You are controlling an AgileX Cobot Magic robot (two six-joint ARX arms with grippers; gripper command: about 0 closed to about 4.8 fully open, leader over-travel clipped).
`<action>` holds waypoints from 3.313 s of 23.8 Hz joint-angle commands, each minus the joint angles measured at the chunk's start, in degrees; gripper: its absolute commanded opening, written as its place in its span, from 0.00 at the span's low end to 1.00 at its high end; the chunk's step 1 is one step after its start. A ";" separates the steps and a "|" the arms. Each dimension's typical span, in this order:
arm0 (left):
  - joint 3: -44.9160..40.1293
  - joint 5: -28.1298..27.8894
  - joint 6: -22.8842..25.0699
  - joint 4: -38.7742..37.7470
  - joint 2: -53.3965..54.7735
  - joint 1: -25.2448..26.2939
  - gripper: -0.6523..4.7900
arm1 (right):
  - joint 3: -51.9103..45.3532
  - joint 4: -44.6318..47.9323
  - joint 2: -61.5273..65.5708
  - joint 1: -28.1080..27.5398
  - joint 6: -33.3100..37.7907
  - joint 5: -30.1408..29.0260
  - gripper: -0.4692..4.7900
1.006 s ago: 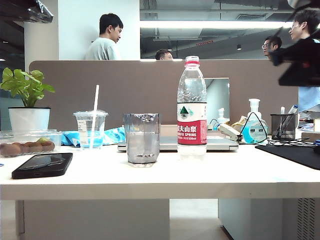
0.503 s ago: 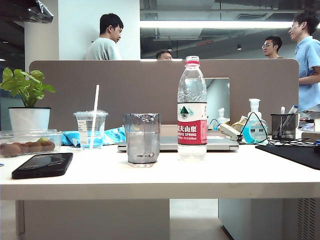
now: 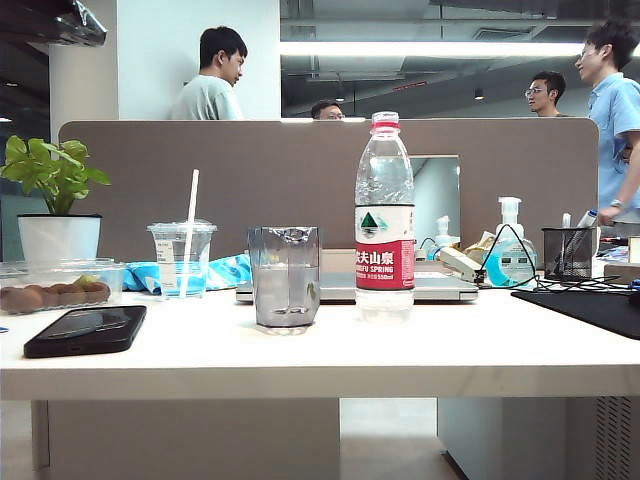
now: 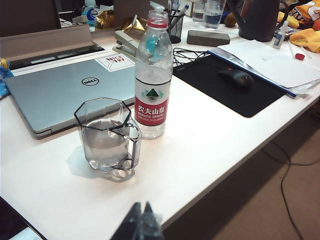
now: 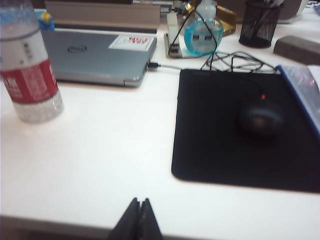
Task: Pick up the mineral water bottle on the table and pour water into the mug until it's half full.
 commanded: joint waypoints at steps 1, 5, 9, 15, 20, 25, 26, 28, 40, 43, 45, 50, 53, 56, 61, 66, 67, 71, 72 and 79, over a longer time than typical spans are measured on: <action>0.28 0.11 0.42 0.70 -0.11 0.07 0.11 | -1.97 -2.49 -3.13 -0.04 0.24 -0.11 0.08; 0.28 0.11 0.42 0.70 -0.11 0.07 0.11 | -3.19 -6.67 -7.48 -0.37 -0.17 4.63 0.08; 0.28 0.11 0.42 0.72 -0.11 0.07 0.11 | -3.19 -6.64 -9.14 -2.14 -0.17 5.86 0.08; 0.28 0.11 0.42 0.74 -0.11 0.07 0.11 | -3.19 -6.67 -10.49 -8.44 -0.04 5.42 0.08; 0.28 0.09 0.42 0.72 -0.11 0.07 0.11 | -3.23 -6.64 -10.49 -9.16 0.63 5.22 0.08; 0.28 0.11 0.42 0.72 -0.11 0.07 0.11 | -3.26 -5.81 -10.49 -9.16 0.61 2.25 0.08; 0.28 0.11 0.42 0.70 -0.11 0.07 0.11 | -3.28 -5.44 -10.49 -9.09 0.61 1.51 0.08; 0.28 0.11 0.42 0.70 -0.11 0.07 0.11 | -3.28 -5.20 -10.49 -9.09 0.61 -0.39 0.08; 0.28 0.11 0.42 0.70 -0.09 0.07 0.11 | -3.32 -5.79 -10.49 -8.37 0.61 -4.70 0.08; 0.28 0.09 0.42 0.70 -0.11 0.07 0.11 | -3.32 -5.77 -10.49 -6.21 0.59 -4.61 0.08; 0.28 0.09 0.42 0.70 -0.09 0.07 0.11 | -3.32 -5.77 -10.49 -4.59 0.42 -4.37 0.08; 0.28 0.09 0.42 0.70 -0.11 0.07 0.11 | -3.32 -5.77 -10.49 -3.45 -0.04 -2.08 0.08; 0.28 0.11 0.42 0.70 -0.11 0.07 0.11 | -3.32 -5.77 -10.49 -3.67 -0.26 -0.87 0.08; 0.28 0.11 0.42 0.70 -0.11 0.07 0.11 | -3.32 -5.77 -10.49 -3.72 -0.28 -0.50 0.08; 0.28 0.09 0.42 0.70 -0.15 0.07 0.11 | -3.32 -5.77 -10.49 -3.34 -0.26 -1.07 0.08; 0.28 0.09 0.42 0.72 -0.15 0.07 0.11 | -3.32 -5.79 -10.49 -3.37 -0.26 -1.01 0.08; 0.28 0.09 0.42 0.70 -0.15 0.07 0.11 | -3.32 -5.79 -10.49 -3.37 -0.26 -1.01 0.08; -0.17 -0.33 1.57 0.59 -1.51 0.24 0.11 | -3.32 -5.77 -10.49 -3.37 -0.26 -1.01 0.08; -0.37 -1.70 5.40 0.50 -2.03 0.96 0.11 | -3.32 -5.77 -10.49 -3.37 -0.26 -1.03 0.08; -14.60 6.43 2.27 12.37 -12.22 24.94 0.11 | -3.32 -5.81 -10.47 -3.34 -0.26 -0.98 0.08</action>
